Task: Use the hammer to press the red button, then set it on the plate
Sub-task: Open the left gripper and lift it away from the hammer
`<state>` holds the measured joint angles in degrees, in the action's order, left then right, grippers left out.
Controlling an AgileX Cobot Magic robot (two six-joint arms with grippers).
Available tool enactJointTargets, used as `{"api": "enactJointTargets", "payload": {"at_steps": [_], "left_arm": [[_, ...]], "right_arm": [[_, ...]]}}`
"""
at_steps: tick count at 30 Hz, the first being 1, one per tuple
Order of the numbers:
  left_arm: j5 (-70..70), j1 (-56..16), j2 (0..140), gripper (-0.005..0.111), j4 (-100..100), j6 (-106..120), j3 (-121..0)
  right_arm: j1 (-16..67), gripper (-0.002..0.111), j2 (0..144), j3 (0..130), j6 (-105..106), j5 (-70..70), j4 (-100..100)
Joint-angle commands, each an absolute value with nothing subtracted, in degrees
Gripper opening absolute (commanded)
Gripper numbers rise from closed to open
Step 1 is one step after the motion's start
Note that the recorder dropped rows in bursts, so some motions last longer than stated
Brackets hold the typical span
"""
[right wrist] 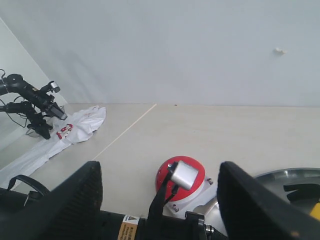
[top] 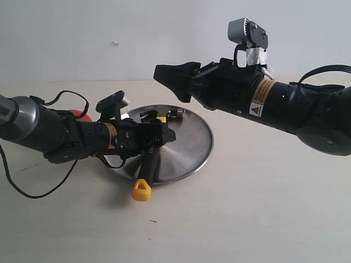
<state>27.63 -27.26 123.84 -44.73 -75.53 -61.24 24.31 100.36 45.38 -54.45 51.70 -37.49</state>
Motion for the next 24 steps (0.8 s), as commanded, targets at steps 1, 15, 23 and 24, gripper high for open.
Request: {"api": "enactJointTargets", "payload": {"at_steps": [1, 15, 23, 24], "left_arm": [[26.86, -27.13, 121.55, 0.075, -45.21, -75.35, -61.46], [10.93, -26.03, 109.14, 0.02, -47.5, -75.35, -61.46], [6.55, -25.49, 94.34, 0.0, -54.88, -69.98, -50.33], [9.37, -24.69, 91.58, 0.0, -54.88, -69.27, -47.72]], "right_arm": [[24.34, 0.063, 100.04, 45.53, -54.11, 52.01, -37.46], [24.34, 0.063, 100.04, 45.53, -54.11, 52.01, -37.46], [24.34, 0.063, 100.04, 45.53, -54.11, 52.03, -37.35], [24.34, 0.063, 100.04, 45.53, -54.11, 52.03, -37.35]]}}
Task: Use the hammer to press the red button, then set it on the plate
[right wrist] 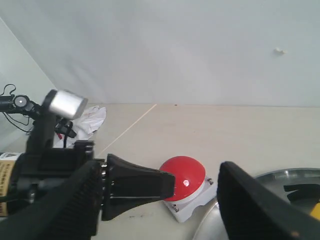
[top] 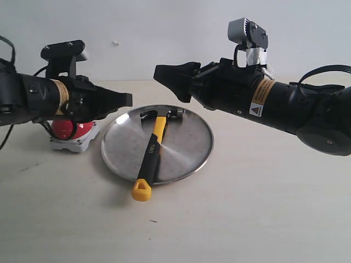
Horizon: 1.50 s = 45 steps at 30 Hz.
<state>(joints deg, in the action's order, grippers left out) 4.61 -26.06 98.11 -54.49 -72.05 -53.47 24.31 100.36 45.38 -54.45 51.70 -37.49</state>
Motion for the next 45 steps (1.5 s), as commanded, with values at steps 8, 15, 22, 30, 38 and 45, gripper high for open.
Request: {"api": "enactJointTargets", "payload": {"at_steps": [8, 15, 22, 30, 38, 45], "left_arm": [[19.41, -16.53, 66.49, 0.0, -44.77, -58.17, -26.41], [21.22, -14.25, 50.95, 0.0, -20.24, -35.68, -14.82], [26.04, -12.53, 36.01, 0.0, -8.93, -25.72, -5.01], [22.09, -8.24, 20.93, 0.0, -8.97, -25.89, 0.0], [8.8, 3.69, 16.06, 0.0, -9.54, -26.3, 0.0], [-5.71, 8.09, 5.98, 0.0, -9.54, -25.42, 0.0]], "right_arm": [[24.34, 0.063, 100.04, 45.53, -54.11, 52.03, -37.35], [24.34, 0.063, 100.04, 45.53, -54.11, 52.03, -37.35], [24.34, 0.063, 100.04, 45.53, -54.11, 52.03, -37.35], [24.34, 0.063, 100.04, 45.53, -54.11, 52.03, -37.35], [24.34, 0.063, 100.04, 45.53, -54.11, 52.03, -37.35], [24.34, 0.063, 100.04, 45.53, -54.11, 52.03, -37.35]]}}
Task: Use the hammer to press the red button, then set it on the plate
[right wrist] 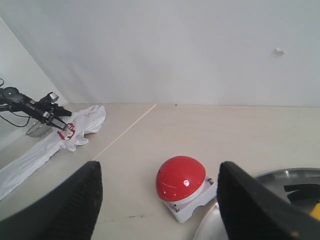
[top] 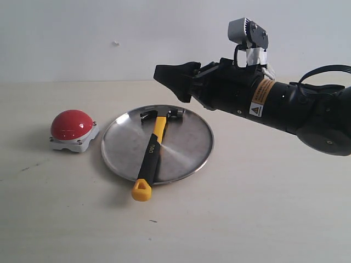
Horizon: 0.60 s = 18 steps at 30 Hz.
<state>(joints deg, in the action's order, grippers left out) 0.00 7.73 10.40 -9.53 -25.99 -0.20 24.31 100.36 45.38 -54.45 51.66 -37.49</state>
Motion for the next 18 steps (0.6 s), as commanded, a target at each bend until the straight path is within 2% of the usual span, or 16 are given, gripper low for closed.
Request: {"api": "enactJointTargets", "payload": {"at_steps": [1, 7, 18], "left_arm": [[-6.4, 8.09, 5.19, 0.0, -9.65, -25.43, 0.0], [-12.33, 8.09, 0.0, 0.0, -11.41, -25.43, 0.0], [-16.6, 8.09, 0.0, 0.0, -12.22, -25.56, 0.0]], "right_arm": [[24.34, 0.063, 100.04, 45.53, -54.11, 52.03, -37.35], [24.34, 0.063, 100.04, 45.53, -54.11, 52.03, -37.35], [24.34, 0.063, 100.04, 45.53, -54.11, 52.03, -37.35]]}}
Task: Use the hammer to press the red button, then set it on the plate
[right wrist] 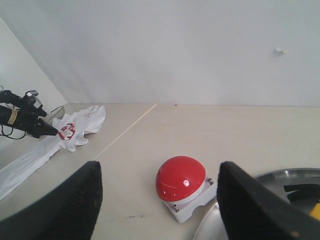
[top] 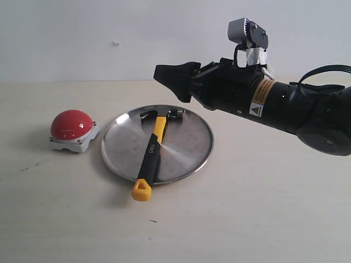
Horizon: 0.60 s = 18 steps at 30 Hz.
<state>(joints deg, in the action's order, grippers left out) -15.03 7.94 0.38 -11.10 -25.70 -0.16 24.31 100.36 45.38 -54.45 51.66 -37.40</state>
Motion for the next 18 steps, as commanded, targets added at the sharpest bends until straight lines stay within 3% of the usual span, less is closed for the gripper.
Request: {"api": "enactJointTargets", "payload": {"at_steps": [1, 7, 14, 18], "left_arm": [[-16.99, 8.09, 0.0, 0.0, -12.92, -25.56, 0.0], [-17.64, 8.09, 0.0, 0.0, -11.42, -24.63, 0.0], [-18.7, 8.09, 0.0, 0.0, 9.9, -1.08, 0.0], [-19.47, 8.09, 0.0, 0.0, 9.05, 1.35, 0.0]], "right_arm": [[24.34, 0.063, 100.04, 45.53, -54.11, 52.03, -37.35], [24.34, 0.063, 100.04, 45.53, -54.11, 52.03, -37.35], [24.34, 0.063, 100.04, 45.53, -54.11, 52.03, -37.35], [24.34, 0.063, 100.04, 45.53, -54.11, 52.03, -37.35]]}}
